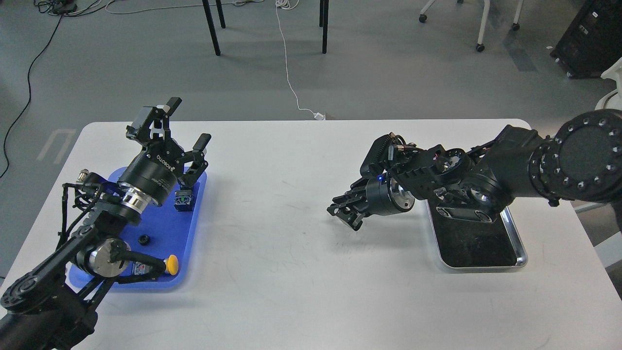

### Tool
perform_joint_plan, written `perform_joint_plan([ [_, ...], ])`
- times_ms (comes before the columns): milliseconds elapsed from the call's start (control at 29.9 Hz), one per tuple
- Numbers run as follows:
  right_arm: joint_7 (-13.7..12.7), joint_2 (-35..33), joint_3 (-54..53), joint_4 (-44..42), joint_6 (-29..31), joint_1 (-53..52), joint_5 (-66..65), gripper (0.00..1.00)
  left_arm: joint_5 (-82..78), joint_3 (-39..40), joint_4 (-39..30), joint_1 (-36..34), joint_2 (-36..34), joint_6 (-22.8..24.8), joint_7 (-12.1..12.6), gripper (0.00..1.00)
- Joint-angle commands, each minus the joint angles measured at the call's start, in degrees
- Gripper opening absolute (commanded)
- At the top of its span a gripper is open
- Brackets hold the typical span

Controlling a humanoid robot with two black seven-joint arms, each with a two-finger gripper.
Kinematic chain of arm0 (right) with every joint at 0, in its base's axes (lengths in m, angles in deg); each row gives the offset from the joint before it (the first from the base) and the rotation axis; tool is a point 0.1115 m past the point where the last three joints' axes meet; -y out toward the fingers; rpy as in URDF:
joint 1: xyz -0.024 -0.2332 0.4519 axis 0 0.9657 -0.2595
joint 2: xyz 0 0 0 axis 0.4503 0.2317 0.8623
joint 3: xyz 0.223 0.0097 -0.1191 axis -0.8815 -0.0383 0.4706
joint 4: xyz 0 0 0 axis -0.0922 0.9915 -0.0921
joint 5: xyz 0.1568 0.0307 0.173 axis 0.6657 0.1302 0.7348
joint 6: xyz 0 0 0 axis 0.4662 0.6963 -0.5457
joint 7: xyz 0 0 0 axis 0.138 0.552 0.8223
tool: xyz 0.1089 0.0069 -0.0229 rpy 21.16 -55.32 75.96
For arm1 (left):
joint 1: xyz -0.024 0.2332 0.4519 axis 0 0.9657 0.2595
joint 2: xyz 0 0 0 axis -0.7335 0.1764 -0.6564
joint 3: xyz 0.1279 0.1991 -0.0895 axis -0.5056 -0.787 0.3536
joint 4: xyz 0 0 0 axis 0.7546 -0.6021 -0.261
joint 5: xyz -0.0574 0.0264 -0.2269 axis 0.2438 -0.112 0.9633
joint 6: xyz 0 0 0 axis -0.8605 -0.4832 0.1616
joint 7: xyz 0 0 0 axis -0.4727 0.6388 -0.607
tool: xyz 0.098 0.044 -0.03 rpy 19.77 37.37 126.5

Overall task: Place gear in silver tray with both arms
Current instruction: 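Lower the right gripper onto the black gear and grasp it, then carry the gear into the silver tray and open the right gripper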

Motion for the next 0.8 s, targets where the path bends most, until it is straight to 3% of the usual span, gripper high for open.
perform_joint_plan([
  [0, 0.0, -6.8, 2.0, 4.0, 0.3, -3.7, -2.4, 0.18, 0.0, -0.1, 0.0, 0.0, 0.1, 0.0, 0.1, 0.98],
  [368, 0.0, -26.7, 7.4, 3.7, 0.5, -0.6, -9.2, 0.19, -0.1, -0.9, -1.7, -0.2, 0.0, 0.0, 0.3, 0.98],
  [502, 0.0, -29.4, 7.4, -0.3, 0.7, 4.0, -9.1, 0.2, -0.1, -1.0, -1.7, -0.2, 0.3, 0.1, 0.4, 0.98],
  [769, 0.0, -28.7, 4.8, -6.5, 0.7, 10.6, -8.4, 0.21, -0.1, -1.0, -1.9, -0.2, 0.3, 0.1, 0.4, 0.98],
])
